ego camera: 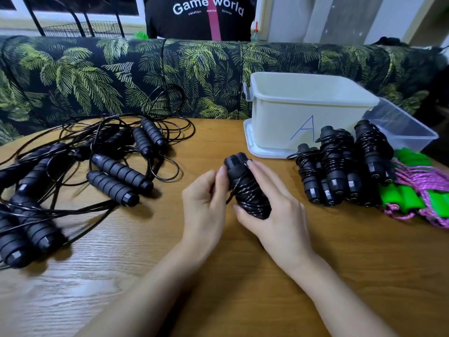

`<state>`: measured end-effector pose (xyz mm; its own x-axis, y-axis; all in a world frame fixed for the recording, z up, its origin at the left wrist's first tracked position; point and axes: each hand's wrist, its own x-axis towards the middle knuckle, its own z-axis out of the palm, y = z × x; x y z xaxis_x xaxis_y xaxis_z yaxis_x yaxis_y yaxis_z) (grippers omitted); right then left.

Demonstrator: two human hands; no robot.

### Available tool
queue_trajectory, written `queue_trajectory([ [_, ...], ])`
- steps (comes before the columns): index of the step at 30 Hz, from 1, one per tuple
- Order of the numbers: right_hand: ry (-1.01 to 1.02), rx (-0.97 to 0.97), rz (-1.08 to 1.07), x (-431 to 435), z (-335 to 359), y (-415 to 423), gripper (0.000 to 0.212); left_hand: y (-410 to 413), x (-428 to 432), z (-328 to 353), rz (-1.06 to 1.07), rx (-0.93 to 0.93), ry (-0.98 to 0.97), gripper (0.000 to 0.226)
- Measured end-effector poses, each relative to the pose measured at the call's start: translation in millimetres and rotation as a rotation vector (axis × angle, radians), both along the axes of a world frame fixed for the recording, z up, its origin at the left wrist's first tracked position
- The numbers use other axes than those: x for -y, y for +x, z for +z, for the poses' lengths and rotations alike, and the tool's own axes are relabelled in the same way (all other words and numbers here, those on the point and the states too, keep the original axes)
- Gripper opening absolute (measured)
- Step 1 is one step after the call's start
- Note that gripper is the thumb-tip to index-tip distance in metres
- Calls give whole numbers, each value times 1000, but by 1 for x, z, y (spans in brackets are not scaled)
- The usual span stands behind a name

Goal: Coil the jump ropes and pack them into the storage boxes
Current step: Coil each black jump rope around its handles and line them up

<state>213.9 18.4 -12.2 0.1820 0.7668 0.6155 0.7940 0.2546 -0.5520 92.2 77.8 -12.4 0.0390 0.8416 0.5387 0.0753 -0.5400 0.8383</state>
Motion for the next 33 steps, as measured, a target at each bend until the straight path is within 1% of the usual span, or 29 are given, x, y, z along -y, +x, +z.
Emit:
queue_trajectory([
  [2,-8,-77,11,-2,1,4,74,-4,1,1,41,-243,298,35],
  [3,-10,-94,14,-1,0,8,73,-3,1,2,44,-323,392,33],
  [5,-16,-62,-5,0,-1,12,73,-2,1,3,19,-421,465,31],
  [7,-22,48,-65,0,-2,14,76,-5,-2,3,18,-467,396,34],
  [9,-22,183,-144,-1,-1,12,82,-13,-6,10,45,-448,221,46],
  [10,-17,258,-177,-1,1,11,83,-18,-10,15,37,-393,94,50],
  [11,-6,333,-198,-1,2,8,84,-23,-13,22,-21,-296,-56,46],
  [13,14,440,-191,0,3,2,86,-29,-18,29,-245,-109,-306,23],
  [14,14,454,-170,1,2,-2,87,-30,-20,30,-332,-76,-383,24],
  [15,2,440,-144,1,0,-4,88,-30,-23,28,-389,-61,-432,31],
  [16,-21,406,-117,1,-1,-5,89,-31,-25,24,-414,-46,-457,37],
  [17,-50,366,-94,2,-2,-5,90,-32,-28,20,-412,-36,-466,37],
  [19,-116,337,-60,2,-3,-3,92,-32,-30,15,-410,-45,-471,29],
  [21,-226,339,-35,1,-3,2,89,-28,-33,9,-407,-106,-497,24],
  [22,-305,323,-38,0,-1,4,87,-26,-34,4,-405,-146,-493,26],
  [24,-419,304,-128,-6,5,12,83,-24,-37,-7,-335,-243,-407,34],
  [26,-466,341,-279,-16,14,24,80,-27,-43,-15,-142,-445,-222,50],
  [28,-469,394,-388,-28,21,35,79,-33,-48,-19,-2,-587,-119,54],
  [31,-418,505,-479,-53,21,45,79,-35,-52,-20,55,-687,-105,53],
  [33,-473,577,-526,-69,16,49,81,-37,-54,-24,79,-748,-120,54],
])
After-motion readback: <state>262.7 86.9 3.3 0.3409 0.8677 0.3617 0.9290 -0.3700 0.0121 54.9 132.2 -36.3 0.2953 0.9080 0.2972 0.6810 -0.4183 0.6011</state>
